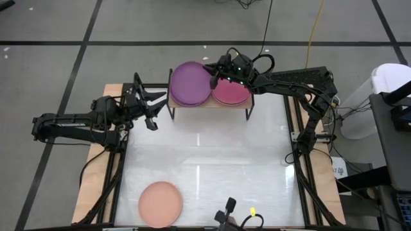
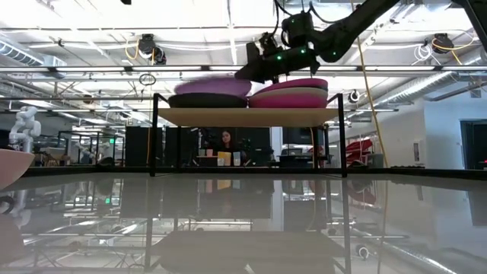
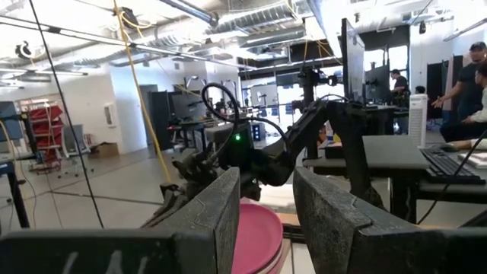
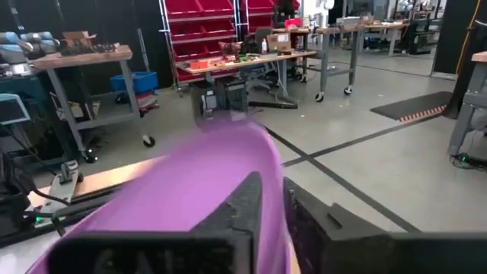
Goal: Place and stack plates onto a shelf
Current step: Stack the purple plate on top of the purple plate on the shelf, then stack the light orange plate on top of the purple plate on the shelf
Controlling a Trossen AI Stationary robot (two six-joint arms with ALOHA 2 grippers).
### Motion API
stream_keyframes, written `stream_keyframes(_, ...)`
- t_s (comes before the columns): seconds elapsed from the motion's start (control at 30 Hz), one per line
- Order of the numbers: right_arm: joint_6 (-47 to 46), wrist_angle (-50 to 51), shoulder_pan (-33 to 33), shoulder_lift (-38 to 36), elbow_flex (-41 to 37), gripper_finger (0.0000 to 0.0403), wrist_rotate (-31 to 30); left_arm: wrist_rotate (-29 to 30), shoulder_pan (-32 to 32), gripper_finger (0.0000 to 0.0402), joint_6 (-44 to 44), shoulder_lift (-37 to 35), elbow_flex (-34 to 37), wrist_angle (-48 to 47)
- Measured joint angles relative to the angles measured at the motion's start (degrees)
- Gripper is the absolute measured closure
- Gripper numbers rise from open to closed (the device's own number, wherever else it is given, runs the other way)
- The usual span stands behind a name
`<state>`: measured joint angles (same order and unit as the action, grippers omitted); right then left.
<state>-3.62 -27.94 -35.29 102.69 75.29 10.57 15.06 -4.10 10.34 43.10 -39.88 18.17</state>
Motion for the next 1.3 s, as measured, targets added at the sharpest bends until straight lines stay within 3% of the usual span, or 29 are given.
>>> stream_keyframes(0.33,1.4,3.3,0.0,-3.3,0.0,0.0264,6.3,0.0,0.0,0.027,-0.1,0.0,0.0,-0.3)
stream_keyframes(0.6,6.4,10.7,1.8,-15.7,-1.0,0.0243,19.7,0.0,0.4,0.027,5.5,0.0,0.0,-3.4)
stream_keyframes(0.7,9.1,11.5,4.0,-20.9,-4.6,0.0248,19.7,0.0,0.4,0.027,7.1,0.0,0.0,-3.5)
stream_keyframes(0.87,12.4,11.4,7.4,-30.2,-13.0,0.0249,19.3,-0.1,0.4,0.027,-1.0,0.2,0.0,-3.2)
stream_keyframes(1.13,12.8,7.2,12.5,-43.0,-29.4,0.0249,12.3,-2.0,3.2,0.027,0.6,4.3,0.0,-6.4)
stream_keyframes(1.3,11.8,2.1,14.5,-49.3,-38.8,0.0249,11.6,-2.1,7.5,0.027,1.7,8.4,0.0,-10.2)
